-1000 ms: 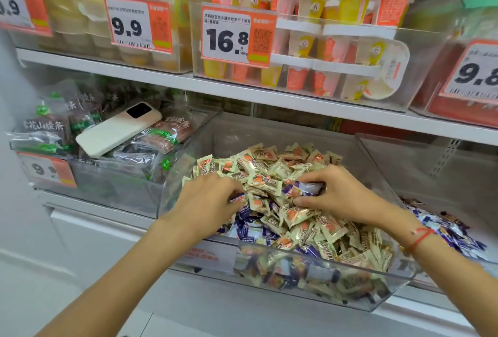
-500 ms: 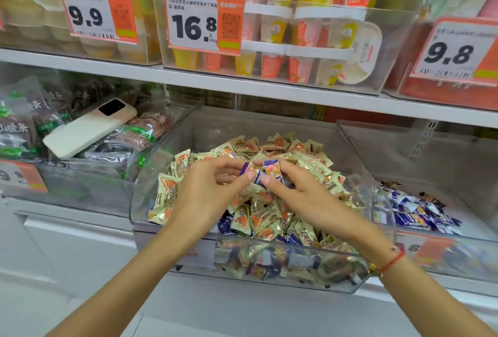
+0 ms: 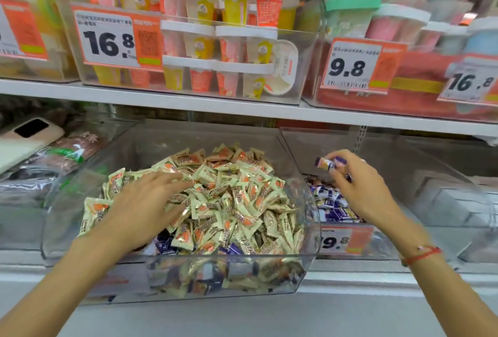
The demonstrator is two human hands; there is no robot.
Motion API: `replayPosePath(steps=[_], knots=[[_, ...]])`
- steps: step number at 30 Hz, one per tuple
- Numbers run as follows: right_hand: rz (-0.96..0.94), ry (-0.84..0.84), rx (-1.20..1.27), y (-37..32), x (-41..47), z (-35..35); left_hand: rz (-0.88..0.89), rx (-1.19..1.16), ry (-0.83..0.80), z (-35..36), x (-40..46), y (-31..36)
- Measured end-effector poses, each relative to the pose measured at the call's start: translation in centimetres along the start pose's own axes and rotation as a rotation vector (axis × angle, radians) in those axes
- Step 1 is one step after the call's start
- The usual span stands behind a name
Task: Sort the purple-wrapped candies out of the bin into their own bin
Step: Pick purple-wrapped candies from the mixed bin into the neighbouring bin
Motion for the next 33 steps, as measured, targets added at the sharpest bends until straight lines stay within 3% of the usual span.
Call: replayPosePath(steps=[4, 6, 9, 11, 15, 21, 27, 33], knots=[[0.153, -0.535, -0.091, 4.6, 0.2, 3.8, 0.035, -0.005, -0.034, 0.6, 0.1, 0.3], [0.145, -0.531, -0.152, 4.9, 0.1, 3.8, 0.072, -0.032, -0.066, 0.8, 0.0, -0.1], [-0.068, -0.205, -0.003, 1.2, -0.3, 1.8, 0.118, -0.021, -0.154, 0.9, -0.5, -1.0], [-0.256, -0.126, 0.163, -3.2, -1.4, 1.7, 0.13, 0.036, -0.2, 0.9, -0.8, -1.4], [-0.477, -0.317, 0.223, -11.7, -2.6, 6.0, 0.119, 0.06, -0.137, 1.2, -0.4, -1.3], [-0.554, -0.886, -0.197, -14.2, -2.4, 15.5, 0.007, 0.117, 0.022, 0.9, 0.8, -1.8], [-0.697, -0.763, -0.238, -14.7, -0.6, 17.4, -0.142, 0.13, 0.179, -0.7, 0.6, -3.4], [-0.635, -0.413, -0.332, -15.5, 2.4, 16.1, -0.136, 0.109, 0.199, -0.5, 0.0, -3.2]])
Point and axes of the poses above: each hand's wrist, its own x-axis towards the middle knuckle, its own z-axis out of the palm, y = z × x, the point moved 6 cm from there along x, towards the middle knuckle, and after that the axes turned 15 degrees about x, right-handed, at the moved point
